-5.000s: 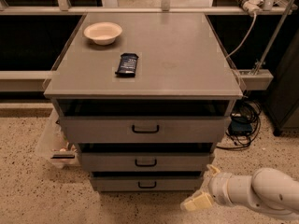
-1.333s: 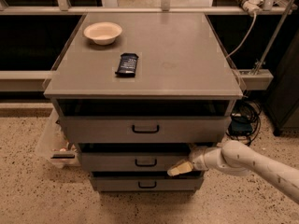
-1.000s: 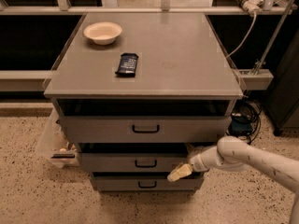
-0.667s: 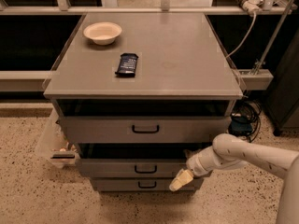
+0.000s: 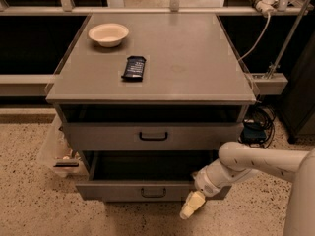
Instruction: Open middle drawer
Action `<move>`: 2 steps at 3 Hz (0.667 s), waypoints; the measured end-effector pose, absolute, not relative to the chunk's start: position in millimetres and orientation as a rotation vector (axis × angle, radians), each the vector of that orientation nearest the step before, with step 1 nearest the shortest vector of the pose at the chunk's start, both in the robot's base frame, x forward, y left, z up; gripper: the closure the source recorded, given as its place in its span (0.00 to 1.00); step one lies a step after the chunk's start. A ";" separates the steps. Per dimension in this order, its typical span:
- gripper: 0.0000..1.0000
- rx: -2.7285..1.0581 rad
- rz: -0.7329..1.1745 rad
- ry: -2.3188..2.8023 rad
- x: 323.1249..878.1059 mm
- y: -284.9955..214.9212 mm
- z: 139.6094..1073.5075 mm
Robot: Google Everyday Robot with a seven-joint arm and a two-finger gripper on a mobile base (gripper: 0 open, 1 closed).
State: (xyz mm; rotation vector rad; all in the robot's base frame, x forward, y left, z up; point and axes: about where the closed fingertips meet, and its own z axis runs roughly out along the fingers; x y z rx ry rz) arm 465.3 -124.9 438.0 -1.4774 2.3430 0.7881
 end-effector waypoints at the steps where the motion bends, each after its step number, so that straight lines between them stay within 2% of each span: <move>1: 0.00 -1.408 0.986 2.315 427.3 -112.7 448.2; 2: 0.00 -1.205 1.232 2.142 410.7 -87.0 460.6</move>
Offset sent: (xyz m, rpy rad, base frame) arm -0.1091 0.0162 0.0346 1.0679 0.0798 -0.3199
